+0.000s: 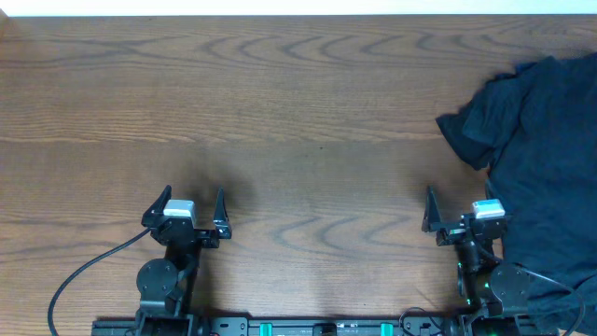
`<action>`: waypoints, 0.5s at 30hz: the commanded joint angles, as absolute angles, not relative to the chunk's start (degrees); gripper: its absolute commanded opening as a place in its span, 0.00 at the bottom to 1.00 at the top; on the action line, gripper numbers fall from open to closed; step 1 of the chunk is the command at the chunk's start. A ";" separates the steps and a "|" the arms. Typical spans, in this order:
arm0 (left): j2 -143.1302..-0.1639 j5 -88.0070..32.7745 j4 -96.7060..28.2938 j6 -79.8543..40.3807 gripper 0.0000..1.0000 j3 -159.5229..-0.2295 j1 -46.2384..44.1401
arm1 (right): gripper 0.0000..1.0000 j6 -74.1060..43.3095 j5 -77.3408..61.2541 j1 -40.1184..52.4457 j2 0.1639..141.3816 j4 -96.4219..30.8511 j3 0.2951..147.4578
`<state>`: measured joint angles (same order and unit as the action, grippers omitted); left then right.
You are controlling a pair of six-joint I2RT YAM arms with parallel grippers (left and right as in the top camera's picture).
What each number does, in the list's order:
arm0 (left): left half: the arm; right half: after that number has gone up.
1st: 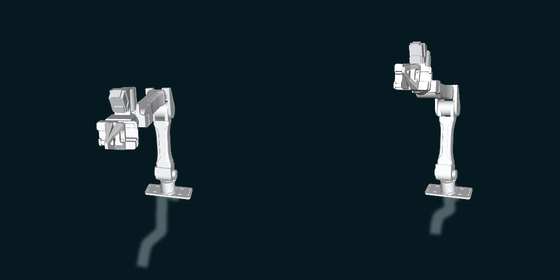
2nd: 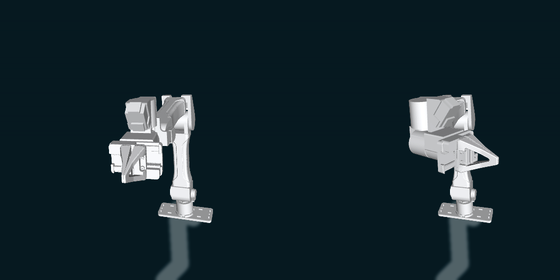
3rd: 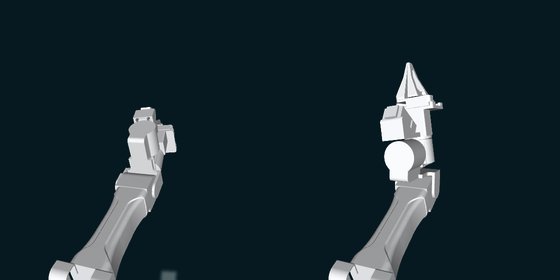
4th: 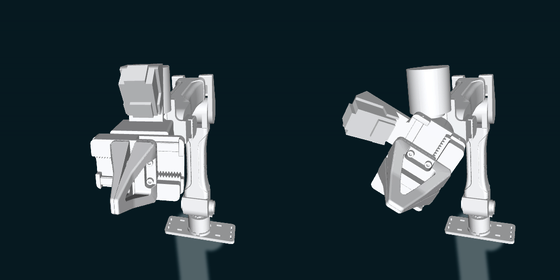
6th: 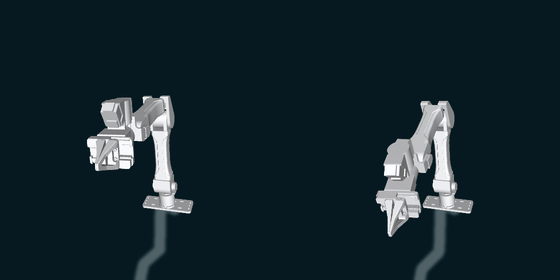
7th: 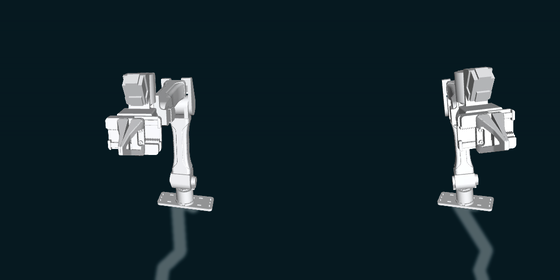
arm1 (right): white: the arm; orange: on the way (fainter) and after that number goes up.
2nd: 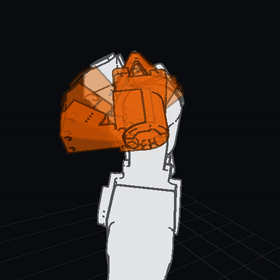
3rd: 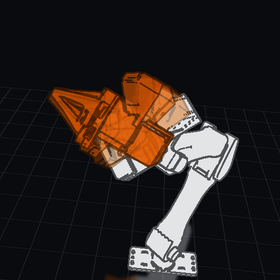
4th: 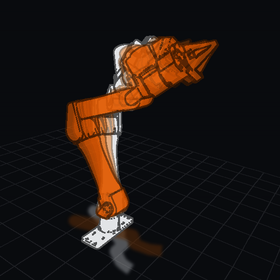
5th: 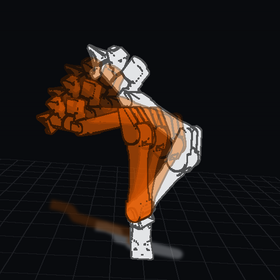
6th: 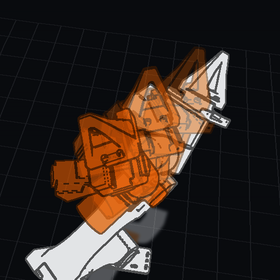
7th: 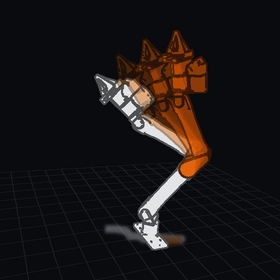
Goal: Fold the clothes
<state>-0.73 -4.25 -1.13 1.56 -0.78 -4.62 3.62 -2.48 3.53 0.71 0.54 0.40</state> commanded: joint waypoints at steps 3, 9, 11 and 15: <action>-0.30 -4.89 -3.64 2.37 0.98 -0.23 -4.84 | 0.99 4.25 0.43 3.92 0.58 0.67 3.73; -0.30 -4.86 -3.64 2.37 0.98 -0.23 -4.84 | 0.99 -0.86 4.51 3.92 3.97 1.34 13.78; -0.30 -4.86 -3.64 2.37 0.98 -0.23 -4.84 | 0.99 -1.02 5.45 3.92 7.33 1.28 18.02; -0.30 -4.86 -3.64 2.37 0.98 -0.23 -4.84 | 0.99 -1.89 5.82 3.92 18.17 0.01 28.08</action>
<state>-0.73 -4.21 -1.13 1.58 -0.78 -4.62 -0.05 4.16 3.53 12.12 0.93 22.72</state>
